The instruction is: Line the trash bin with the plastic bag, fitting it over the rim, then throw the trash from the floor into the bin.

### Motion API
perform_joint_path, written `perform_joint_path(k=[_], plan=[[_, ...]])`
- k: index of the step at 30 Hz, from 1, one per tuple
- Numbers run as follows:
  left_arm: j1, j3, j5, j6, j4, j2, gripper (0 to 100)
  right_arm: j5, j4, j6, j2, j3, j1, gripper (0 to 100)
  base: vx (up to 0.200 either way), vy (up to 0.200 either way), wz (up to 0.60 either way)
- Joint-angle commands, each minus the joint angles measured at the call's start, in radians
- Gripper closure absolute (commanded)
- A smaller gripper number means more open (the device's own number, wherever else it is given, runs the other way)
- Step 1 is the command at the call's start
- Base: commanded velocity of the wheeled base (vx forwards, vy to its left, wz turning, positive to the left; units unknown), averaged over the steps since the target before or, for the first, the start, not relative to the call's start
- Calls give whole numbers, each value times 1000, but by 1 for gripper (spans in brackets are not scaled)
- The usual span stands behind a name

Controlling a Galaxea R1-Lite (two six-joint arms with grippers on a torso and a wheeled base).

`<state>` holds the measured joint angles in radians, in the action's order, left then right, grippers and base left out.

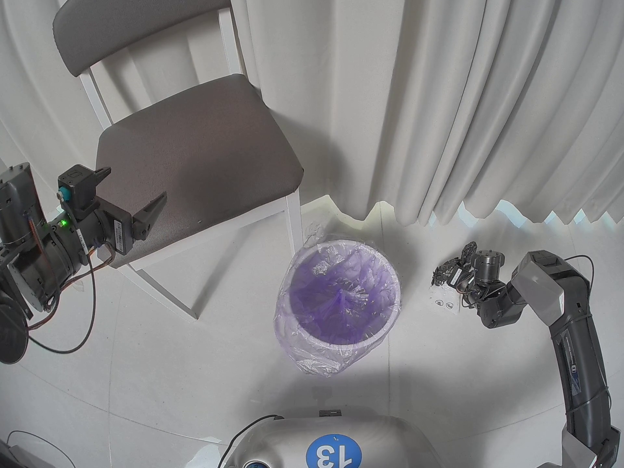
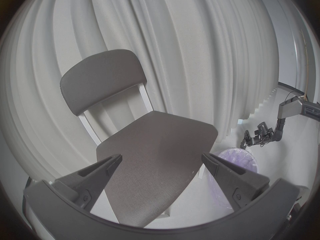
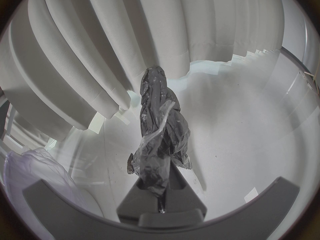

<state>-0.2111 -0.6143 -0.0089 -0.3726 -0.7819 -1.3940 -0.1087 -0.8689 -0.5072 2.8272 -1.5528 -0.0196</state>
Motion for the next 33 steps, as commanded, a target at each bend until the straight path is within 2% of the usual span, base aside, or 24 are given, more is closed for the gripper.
perform_joint_path(k=[1, 5, 8, 15, 18, 19, 20, 23, 26, 33], plan=[[-56, 54, 0, 15, 61, 150, 0, -2, -10, -1, -6, 13, 0, 100, 0, 0, 0], [-179, 143, 0, 141, 190, 273, 0, 0, -117, 7, -26, 122, -2, 100, 0, 0, 0], [-241, 212, 4, 208, 220, 297, 0, 3, -147, 16, -43, 163, -3, 100, 0, 0, 0], [-315, 289, 4, 339, 210, 294, 0, 6, -157, 101, -117, 253, 1, 100, 0, 0, 0], [-320, 281, -2, 342, 185, 273, 0, 18, -163, 202, -195, 344, 27, 100, 0, 0, 0], [-320, 281, -2, 342, 179, 270, 0, 24, -165, 213, -203, 352, 30, 100, 0, 0, 0], [-320, 291, -6, 342, 135, 253, 0, 58, -190, 254, -262, 404, 43, 100, 0, 0, 0], [-321, 311, -8, 346, 84, 244, 0, 87, -208, 271, -330, 459, 49, 100, 0, 0, 0], [-321, 372, -46, 342, -10, 199, 0, 133, -205, 289, -485, 577, 53, 100, 0, 0, 0], [-321, 401, -55, 337, -160, 104, 0, 138, -214, 372, -669, 711, 30, 100, 0, 0, 0]])
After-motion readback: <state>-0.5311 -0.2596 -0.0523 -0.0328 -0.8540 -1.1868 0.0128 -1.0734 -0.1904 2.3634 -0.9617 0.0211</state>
